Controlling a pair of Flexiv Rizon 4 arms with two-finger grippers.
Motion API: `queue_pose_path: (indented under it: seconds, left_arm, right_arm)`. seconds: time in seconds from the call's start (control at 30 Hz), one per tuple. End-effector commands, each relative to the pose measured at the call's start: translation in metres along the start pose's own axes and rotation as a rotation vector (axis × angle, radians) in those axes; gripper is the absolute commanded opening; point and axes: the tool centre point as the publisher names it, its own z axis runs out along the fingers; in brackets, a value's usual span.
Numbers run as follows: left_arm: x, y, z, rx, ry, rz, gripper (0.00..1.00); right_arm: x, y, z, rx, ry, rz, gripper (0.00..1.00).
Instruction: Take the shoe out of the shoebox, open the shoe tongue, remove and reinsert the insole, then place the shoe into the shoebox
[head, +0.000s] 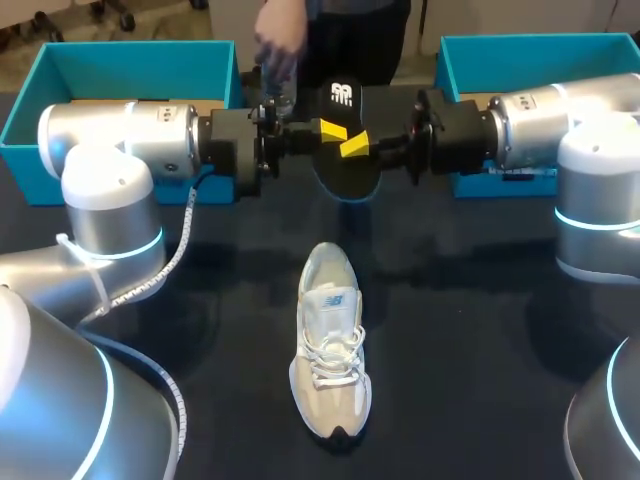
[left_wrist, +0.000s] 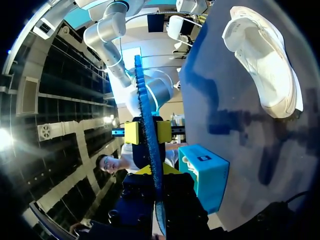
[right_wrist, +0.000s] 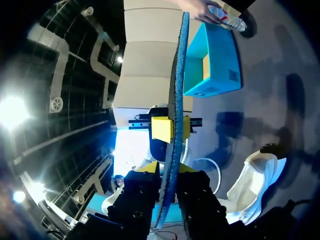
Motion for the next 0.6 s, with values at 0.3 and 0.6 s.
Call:
queue_pose_path:
  seconds: [0.3, 0.6]
  left_arm:
    - [0.0004, 0.0005, 0.0012, 0.0, 0.0, 0.002, 0.0]
    - [0.0004, 0.0005, 0.0012, 0.0, 0.0, 0.002, 0.0]
  right_arm:
    - [-0.0045, 0.0005, 0.0046, -0.008, 0.008, 0.02, 0.2]
    - [-0.0085, 0.0014, 0.0026, -0.016, 0.017, 0.038, 0.14]
